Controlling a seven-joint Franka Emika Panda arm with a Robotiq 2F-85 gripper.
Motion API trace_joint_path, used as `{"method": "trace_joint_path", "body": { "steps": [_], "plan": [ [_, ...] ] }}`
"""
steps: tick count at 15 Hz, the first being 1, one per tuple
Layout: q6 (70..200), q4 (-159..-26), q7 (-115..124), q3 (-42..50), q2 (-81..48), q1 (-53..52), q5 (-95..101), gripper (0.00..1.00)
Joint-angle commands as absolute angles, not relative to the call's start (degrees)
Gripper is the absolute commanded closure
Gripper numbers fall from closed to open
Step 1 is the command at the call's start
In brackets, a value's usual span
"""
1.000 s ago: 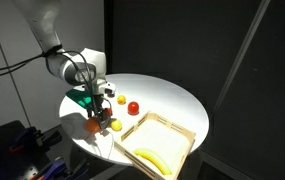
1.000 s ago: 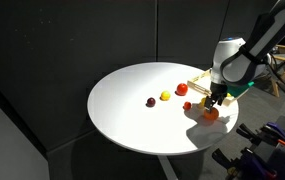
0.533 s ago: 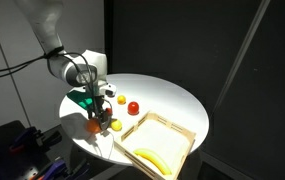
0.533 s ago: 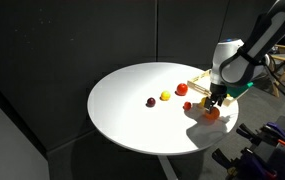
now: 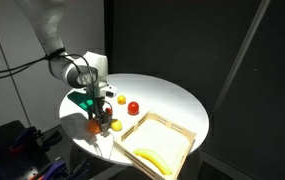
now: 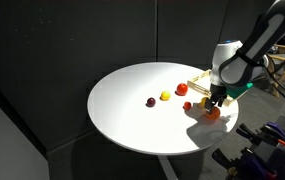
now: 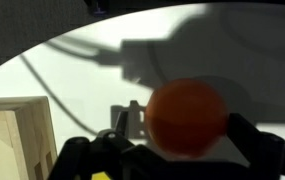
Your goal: Put the toy orange and lemon on the tray
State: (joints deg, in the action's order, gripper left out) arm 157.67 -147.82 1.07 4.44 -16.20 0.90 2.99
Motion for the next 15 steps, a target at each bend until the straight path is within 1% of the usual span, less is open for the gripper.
{"method": "trace_joint_path", "body": {
  "steps": [1, 2, 3, 5, 6, 15],
  "plan": [
    [158.1, -146.9, 3.1, 5.4, -17.1, 0.1, 4.6, 0.0],
    [158.0, -146.8, 3.1, 5.4, -17.2, 0.1, 4.6, 0.25],
    [158.0, -146.8, 3.0, 5.4, -17.2, 0.1, 4.5, 0.25],
    [158.0, -146.7, 3.0, 5.5, -17.3, 0.0, 4.5, 0.41],
    [158.0, -146.6, 3.0, 5.5, -17.2, 0.0, 4.6, 0.46],
    [150.3, -147.3, 2.3, 4.1, -11.5, 0.0, 3.5, 0.46]
  ]
}}
